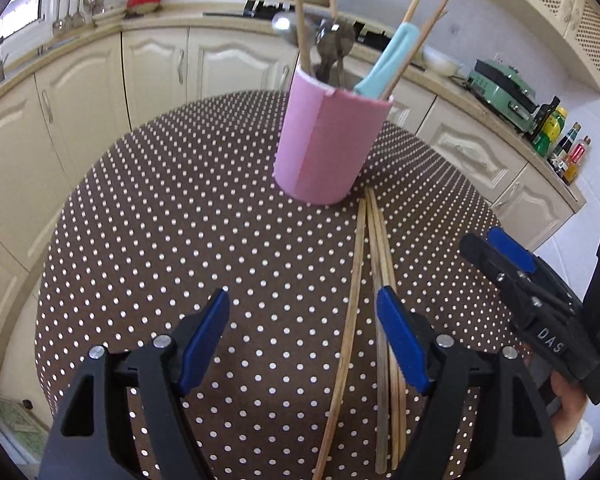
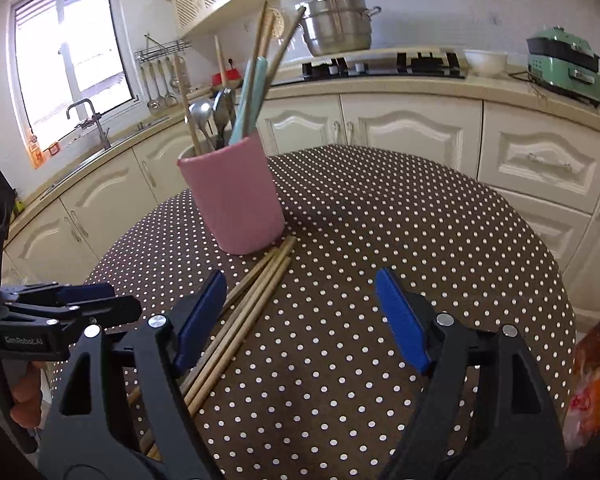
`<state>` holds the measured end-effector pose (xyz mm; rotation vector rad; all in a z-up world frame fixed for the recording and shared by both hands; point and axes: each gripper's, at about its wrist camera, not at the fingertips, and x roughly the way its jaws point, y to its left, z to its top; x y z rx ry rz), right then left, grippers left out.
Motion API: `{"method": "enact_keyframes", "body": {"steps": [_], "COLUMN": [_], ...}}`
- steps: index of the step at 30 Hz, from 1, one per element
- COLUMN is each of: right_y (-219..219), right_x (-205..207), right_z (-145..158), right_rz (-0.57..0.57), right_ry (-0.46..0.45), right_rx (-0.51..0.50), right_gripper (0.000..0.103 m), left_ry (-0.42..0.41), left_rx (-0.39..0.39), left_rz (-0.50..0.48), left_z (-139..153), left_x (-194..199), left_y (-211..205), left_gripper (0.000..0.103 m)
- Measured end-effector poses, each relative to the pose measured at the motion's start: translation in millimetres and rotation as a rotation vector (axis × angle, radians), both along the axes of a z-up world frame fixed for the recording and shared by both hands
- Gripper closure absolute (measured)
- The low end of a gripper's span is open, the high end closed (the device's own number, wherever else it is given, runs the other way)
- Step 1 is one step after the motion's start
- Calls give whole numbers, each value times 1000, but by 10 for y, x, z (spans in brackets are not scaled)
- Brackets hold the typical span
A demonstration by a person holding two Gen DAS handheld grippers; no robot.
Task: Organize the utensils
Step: 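Grasp a wooden chopstick with the left gripper while the right gripper grasps another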
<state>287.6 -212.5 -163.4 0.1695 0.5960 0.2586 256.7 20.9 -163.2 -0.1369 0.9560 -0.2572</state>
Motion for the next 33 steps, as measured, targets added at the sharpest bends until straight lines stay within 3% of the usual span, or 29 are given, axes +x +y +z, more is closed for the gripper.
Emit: {"method": "enact_keyframes", "body": {"steps": [7, 10, 21, 23, 27, 29, 33], "right_y": [-70, -89, -70, -20, 124, 188, 316], "right_x": [84, 119, 209, 228, 291, 303, 332], "right_z": [-74, -100, -160, -174, -250, -275, -315], "right_rz": [-19, -19, -2, 15, 71, 86, 92], "right_ry": [50, 71, 123, 141, 214, 232, 258], "right_rx": [31, 37, 30, 8, -62, -95, -162], "right_gripper": [23, 23, 23, 23, 23, 23, 23], "left_ry": [74, 96, 120, 126, 110, 122, 104], "left_rx": [-17, -10, 62, 67, 60, 19, 17], "left_rz": [-11, -55, -133, -145, -132, -110, -69], "left_z": [-183, -213, -302, -318, -321, -329, -337], "left_x": [125, 167, 380, 402, 396, 326, 133], "left_y": [-19, -130, -521, -578, -667, -577, -422], "left_gripper": [30, 47, 79, 96, 97, 97, 98]}}
